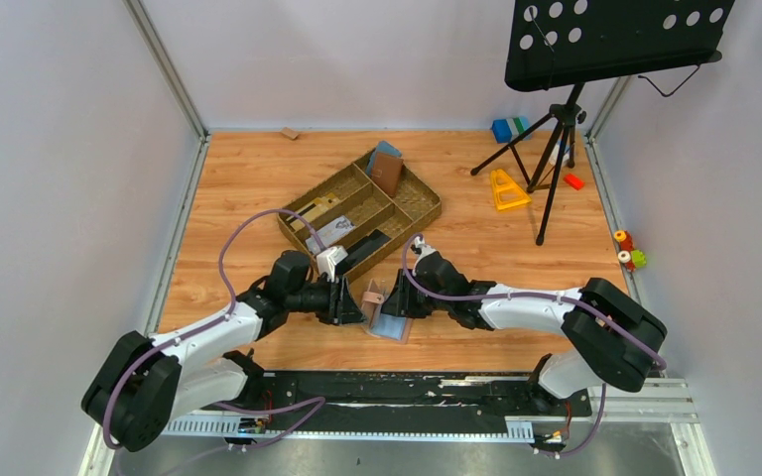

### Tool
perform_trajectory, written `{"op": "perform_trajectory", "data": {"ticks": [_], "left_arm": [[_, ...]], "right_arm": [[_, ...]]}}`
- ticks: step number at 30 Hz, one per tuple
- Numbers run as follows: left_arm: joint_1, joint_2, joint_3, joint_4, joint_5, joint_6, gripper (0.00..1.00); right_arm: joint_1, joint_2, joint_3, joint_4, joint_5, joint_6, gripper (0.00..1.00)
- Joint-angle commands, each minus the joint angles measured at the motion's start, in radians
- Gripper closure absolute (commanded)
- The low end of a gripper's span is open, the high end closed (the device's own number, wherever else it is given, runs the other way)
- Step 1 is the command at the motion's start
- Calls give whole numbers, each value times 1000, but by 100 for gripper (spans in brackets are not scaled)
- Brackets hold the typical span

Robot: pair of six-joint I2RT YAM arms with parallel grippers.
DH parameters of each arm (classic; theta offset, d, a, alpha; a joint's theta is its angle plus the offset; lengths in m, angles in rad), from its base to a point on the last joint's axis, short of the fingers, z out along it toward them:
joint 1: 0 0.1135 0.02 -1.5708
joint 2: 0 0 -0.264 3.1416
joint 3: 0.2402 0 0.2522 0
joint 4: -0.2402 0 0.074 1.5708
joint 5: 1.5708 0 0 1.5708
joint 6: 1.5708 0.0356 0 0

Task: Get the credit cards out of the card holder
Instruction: Remove the credit card from the card holder.

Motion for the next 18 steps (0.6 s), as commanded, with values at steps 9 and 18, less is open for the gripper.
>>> {"op": "perform_trajectory", "data": {"ticks": [9,18], "left_arm": [[-3,8,33,11,-28,15,30],[-42,58,65,-5,-86,21,28]], "right_arm": [[7,-10,3,46,-5,1,66],[7,-3,3,53,-12,3,66]]}}
